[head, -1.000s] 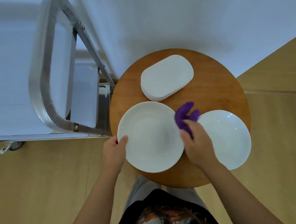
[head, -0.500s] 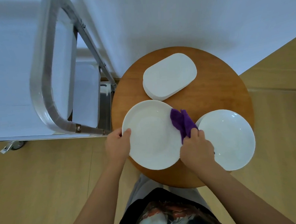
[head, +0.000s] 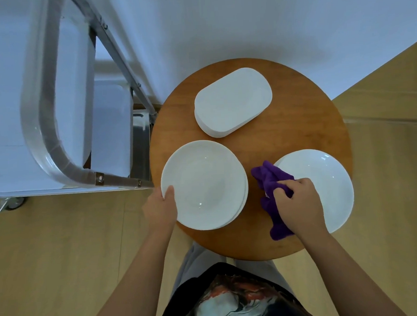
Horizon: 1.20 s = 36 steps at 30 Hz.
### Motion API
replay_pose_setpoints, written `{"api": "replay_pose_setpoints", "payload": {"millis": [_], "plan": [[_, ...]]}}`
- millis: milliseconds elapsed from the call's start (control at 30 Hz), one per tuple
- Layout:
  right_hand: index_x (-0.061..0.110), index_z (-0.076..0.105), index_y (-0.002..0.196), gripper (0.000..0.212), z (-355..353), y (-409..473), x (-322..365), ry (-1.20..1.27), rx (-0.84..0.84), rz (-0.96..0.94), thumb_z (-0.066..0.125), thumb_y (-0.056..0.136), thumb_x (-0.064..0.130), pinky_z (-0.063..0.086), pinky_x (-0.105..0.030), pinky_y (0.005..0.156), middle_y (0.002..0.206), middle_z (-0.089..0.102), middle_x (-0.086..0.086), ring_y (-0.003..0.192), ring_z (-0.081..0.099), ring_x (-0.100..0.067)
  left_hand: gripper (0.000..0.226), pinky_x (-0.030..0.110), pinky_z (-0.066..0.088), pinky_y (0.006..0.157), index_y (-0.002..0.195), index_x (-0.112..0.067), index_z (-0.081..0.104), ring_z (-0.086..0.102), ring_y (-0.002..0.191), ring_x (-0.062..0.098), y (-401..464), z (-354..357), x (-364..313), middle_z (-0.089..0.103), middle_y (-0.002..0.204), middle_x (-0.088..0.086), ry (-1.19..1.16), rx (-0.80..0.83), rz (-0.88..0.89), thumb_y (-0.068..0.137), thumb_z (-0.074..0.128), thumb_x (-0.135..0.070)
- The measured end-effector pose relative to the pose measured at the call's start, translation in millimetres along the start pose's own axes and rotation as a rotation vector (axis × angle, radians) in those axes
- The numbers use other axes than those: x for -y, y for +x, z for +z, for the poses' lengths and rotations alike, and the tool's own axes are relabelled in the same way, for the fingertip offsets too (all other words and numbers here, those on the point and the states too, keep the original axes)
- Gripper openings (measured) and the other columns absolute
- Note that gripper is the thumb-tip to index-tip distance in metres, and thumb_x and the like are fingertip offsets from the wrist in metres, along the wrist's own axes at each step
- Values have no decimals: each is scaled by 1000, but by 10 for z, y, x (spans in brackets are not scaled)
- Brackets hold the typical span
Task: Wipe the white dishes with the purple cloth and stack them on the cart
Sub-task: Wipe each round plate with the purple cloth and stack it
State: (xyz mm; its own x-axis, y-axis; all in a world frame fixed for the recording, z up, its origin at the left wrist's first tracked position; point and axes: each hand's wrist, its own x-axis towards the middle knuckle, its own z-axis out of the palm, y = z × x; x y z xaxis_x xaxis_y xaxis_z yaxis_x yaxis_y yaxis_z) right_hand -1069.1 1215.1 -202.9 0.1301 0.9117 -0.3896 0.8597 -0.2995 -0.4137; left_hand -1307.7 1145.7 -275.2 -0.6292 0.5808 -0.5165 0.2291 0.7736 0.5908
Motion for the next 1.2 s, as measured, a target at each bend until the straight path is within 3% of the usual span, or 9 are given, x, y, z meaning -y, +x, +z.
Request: {"api": "replay_pose_setpoints", "payload": {"millis": [133, 267, 400, 533, 633, 733, 833, 933, 1200], "plan": [[14, 58, 111, 23, 41, -7, -2, 49, -4, -23, 56, 90, 22, 39, -22, 71, 100, 46, 3, 89, 47, -13, 32, 35, 51, 82, 114, -10, 55, 53, 104, 25, 54, 19, 65, 51, 114, 12, 146, -92, 39, 94, 52, -35], [16, 58, 112, 22, 13, 15, 25, 149, -22, -14, 56, 90, 20, 39, -23, 72, 102, 47, 4, 90, 47, -13, 43, 47, 39, 104, 131, -12, 48, 42, 122, 31, 93, 109, 180, 49, 131, 13, 369, 12, 29, 97, 45, -37], [27, 55, 103, 17, -92, -21, 5, 300, -51, -64, 58, 89, 17, 43, -22, 70, 102, 49, 6, 90, 49, -12, 47, 52, 37, 106, 137, -11, 39, 41, 126, 34, 91, 178, 255, 47, 136, 16, 287, 121, -21, 98, 43, -37], [26, 57, 86, 8, -307, -33, -84, 522, -116, -39, 56, 78, 25, 44, -21, 61, 86, 55, 9, 80, 54, -9, 71, 53, 23, 113, 149, -11, 16, 22, 139, 35, -139, 238, 23, 24, 152, 15, 276, -46, -3, 93, 54, -31], [22, 54, 58, 12, -544, -8, -191, 823, -152, 71, 50, 69, 23, 39, -23, 55, 61, 52, 11, 60, 49, -8, 62, 47, 25, 111, 143, -11, 35, 31, 134, 32, -477, 406, -244, 37, 145, 14, 301, -84, 338, 88, 62, -24], [22, 50, 46, 20, -839, 23, -363, 1084, -212, 201, 50, 66, 21, 36, -26, 55, 55, 45, 5, 58, 45, -13, 42, 35, 31, 106, 130, -16, 53, 46, 122, 24, -800, 758, -499, 56, 131, 6, 338, 64, 553, 90, 59, -30], [21, 60, 46, 28, -1115, 60, -568, 1304, -235, 288, 49, 71, 21, 44, -21, 55, 56, 55, 7, 56, 56, -12, 36, 24, 45, 87, 121, -23, 55, 57, 98, 11, -958, 1136, -733, 62, 116, -4, 334, 270, 441, 93, 50, -44], [20, 61, 50, 37, -1309, 99, -765, 1428, -250, 321, 44, 83, 18, 49, -21, 57, 56, 60, 9, 56, 62, -11, 28, 17, 38, 63, 102, -23, 48, 54, 79, 9, -970, 1439, -888, 59, 94, -4, 371, 355, 341, 93, 48, -50], [18, 62, 52, 39, -1446, 263, -1145, 1545, -149, 334, 40, 84, 17, 52, -23, 56, 60, 63, 3, 57, 64, -16, 37, 25, 45, 71, 116, -10, 51, 56, 88, 15, -936, 1781, -845, 63, 111, 6, 502, 366, 206, 97, 46, -42]]}}
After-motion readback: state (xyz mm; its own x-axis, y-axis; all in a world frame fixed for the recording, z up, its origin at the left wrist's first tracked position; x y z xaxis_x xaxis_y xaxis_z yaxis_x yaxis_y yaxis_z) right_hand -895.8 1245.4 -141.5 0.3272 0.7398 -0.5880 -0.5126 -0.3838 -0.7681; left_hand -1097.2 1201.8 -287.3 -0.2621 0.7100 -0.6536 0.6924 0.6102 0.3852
